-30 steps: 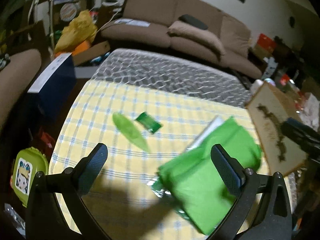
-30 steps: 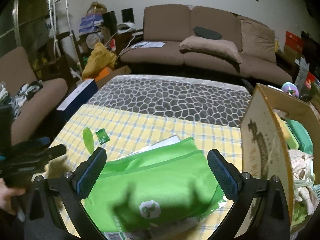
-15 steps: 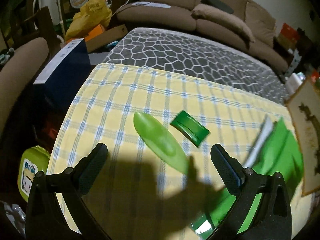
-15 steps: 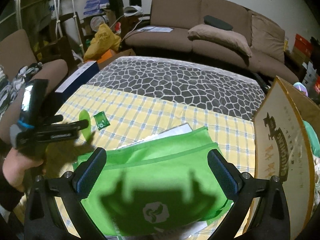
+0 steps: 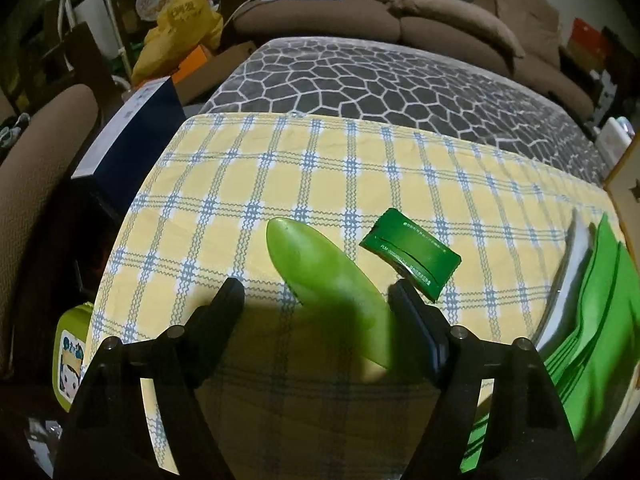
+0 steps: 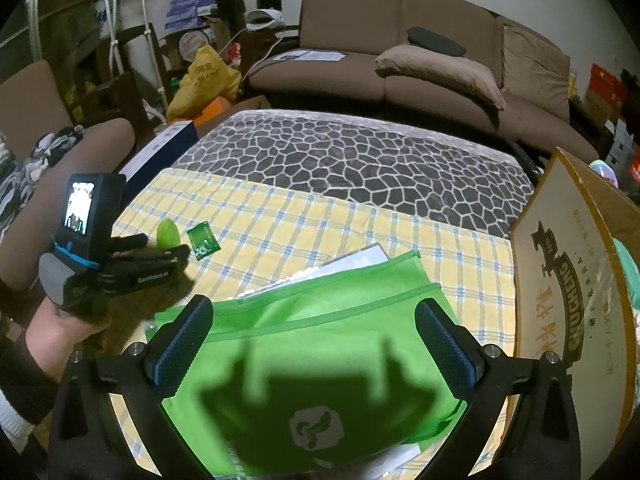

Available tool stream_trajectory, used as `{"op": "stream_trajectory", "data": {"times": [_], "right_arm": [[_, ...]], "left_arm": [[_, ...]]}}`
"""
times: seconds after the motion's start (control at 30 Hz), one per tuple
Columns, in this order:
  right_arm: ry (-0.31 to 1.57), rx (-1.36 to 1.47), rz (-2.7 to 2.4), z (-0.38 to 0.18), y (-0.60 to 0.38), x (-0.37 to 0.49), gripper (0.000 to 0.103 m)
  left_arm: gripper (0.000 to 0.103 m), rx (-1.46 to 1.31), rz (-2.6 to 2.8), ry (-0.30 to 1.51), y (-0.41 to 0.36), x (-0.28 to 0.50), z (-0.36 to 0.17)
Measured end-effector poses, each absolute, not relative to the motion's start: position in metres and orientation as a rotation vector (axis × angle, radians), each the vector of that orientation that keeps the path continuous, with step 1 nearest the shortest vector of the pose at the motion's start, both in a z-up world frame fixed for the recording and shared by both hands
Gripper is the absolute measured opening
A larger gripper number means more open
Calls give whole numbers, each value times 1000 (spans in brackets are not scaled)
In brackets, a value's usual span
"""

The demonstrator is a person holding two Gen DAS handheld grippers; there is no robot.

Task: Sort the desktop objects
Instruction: 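Close the left gripper on the light-green plastic spatula, then lift the spatula with the left gripper while the right gripper grasps the second candy packet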

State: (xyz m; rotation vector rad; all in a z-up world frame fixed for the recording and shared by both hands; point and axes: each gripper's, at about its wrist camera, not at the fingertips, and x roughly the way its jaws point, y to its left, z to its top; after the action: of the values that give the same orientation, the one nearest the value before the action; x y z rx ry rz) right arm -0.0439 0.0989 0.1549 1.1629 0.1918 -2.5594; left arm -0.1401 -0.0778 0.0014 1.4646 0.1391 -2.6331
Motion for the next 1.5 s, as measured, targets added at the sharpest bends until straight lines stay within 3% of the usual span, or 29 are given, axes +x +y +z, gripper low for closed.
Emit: {"op": "stream_trajectory", "data": {"times": [0.1, 0.17, 0.3, 0.93, 1.07, 1.43, 1.5], "right_arm": [[205, 1163, -2557, 153, 97, -43, 102], [210, 1164, -2557, 153, 96, -42, 102], [209, 1174, -2555, 151, 95, -44, 102], [157, 1155, -2510, 150, 81, -42, 102], [117, 1170, -2460, 144, 71, -47, 102], [216, 1209, -2294, 98, 5, -91, 77], [230, 1198, -2266, 94, -5, -100, 77]], "left_arm": [[78, 1452, -2624, 147, -75, -144, 0], [74, 1438, -2638, 122, -72, -145, -1], [27, 1429, -2684, 116, -71, -141, 5], [27, 1449, -2792, 320, -95, -82, 53], [27, 1461, -2784, 447, -109, -65, 57], [27, 1453, -2776, 526, -119, -64, 59], [27, 1459, -2775, 532, -119, -66, 57]]}}
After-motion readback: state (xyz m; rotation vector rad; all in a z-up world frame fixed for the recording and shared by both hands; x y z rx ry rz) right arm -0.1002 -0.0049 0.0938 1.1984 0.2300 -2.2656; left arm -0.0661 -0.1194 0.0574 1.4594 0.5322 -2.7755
